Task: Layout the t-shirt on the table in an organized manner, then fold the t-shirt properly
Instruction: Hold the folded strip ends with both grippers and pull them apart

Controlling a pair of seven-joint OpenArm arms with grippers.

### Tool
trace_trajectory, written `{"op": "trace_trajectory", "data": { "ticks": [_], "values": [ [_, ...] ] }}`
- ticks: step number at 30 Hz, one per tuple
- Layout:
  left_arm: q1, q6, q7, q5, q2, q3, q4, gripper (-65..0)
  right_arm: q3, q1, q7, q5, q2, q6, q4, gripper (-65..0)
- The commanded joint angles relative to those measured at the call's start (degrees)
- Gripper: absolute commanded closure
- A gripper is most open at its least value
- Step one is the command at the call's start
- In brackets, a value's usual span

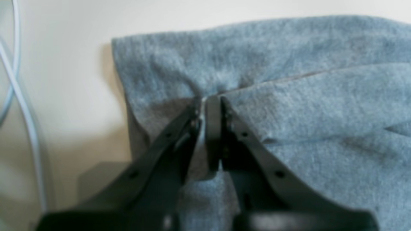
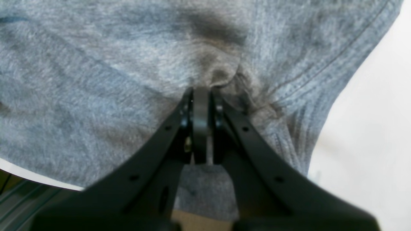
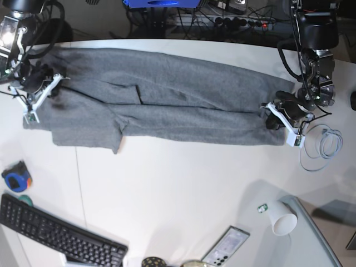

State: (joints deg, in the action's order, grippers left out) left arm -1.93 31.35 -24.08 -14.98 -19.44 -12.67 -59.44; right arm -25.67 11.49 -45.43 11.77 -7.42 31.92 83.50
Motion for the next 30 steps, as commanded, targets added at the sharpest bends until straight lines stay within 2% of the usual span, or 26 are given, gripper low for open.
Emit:
{"op": "trace_trajectory", "data": {
  "ticks": [1,5,7,10,12,16,21,24,27,30],
  "values": [
    [-0.8,0.0,1.1,-0.4,-0.9,-0.2,-0.6,0.0,-0.4,-0.4,0.6,0.3,-0.8,-0.3,0.1,-1.7],
    [-0.8,0.0,1.1,-0.4,-1.4,-0.2,-0.9,0.0,-0.4,-0.5,0.6,0.3,-0.8,-0.3,-0.9,-2.6],
    [-0.8,0.0,1.1,-0.4,-1.8,-0.1,-1.0,0.0,-0.4,-0.3,0.6,0.3,-0.8,-0.3,-0.6,-7.1],
    [-0.8,0.0,0.9,-0.4,-2.0,-0.1,-1.0,0.0,-0.5,-0.3,0.6,0.4,-0.8,-0.3,-0.5,-19.8],
    [-0.8,0.0,0.8,-0.4,-2.8,-0.1,-1.0,0.0,-0.5,-0.3,0.6,0.4,-0.8,-0.3,0.0,-26.1],
    [-0.8,0.0,0.8,-0.4,-3.2,-0.9,-1.1,0.0,-0.6,1.1,0.6,0.5,-0.1,-0.3,5.7,-30.5],
    [-0.5,0.0,0.7,-0.4,-4.2,-5.8,-4.2,-32.4,-5.3,1.1,-0.9,0.4,1.5,-0.3,12.6,-30.6],
    [-0.3,0.0,0.6,-0.4,-4.0,-10.0,-7.9,-44.4,-5.9,-0.6,-1.0,0.3,1.0,-0.3,12.2,-30.6],
    [-0.4,0.0,-2.2,-0.9,-3.3,-12.1,-11.1,-48.4,-6.1,-3.4,-0.9,0.3,0.0,-0.3,9.0,-30.0],
    [-0.7,0.0,-6.0,-0.4,0.8,-12.0,-13.0,-42.1,-6.1,-7.4,2.4,0.3,-0.6,-0.3,1.6,-28.2]
  ]
}}
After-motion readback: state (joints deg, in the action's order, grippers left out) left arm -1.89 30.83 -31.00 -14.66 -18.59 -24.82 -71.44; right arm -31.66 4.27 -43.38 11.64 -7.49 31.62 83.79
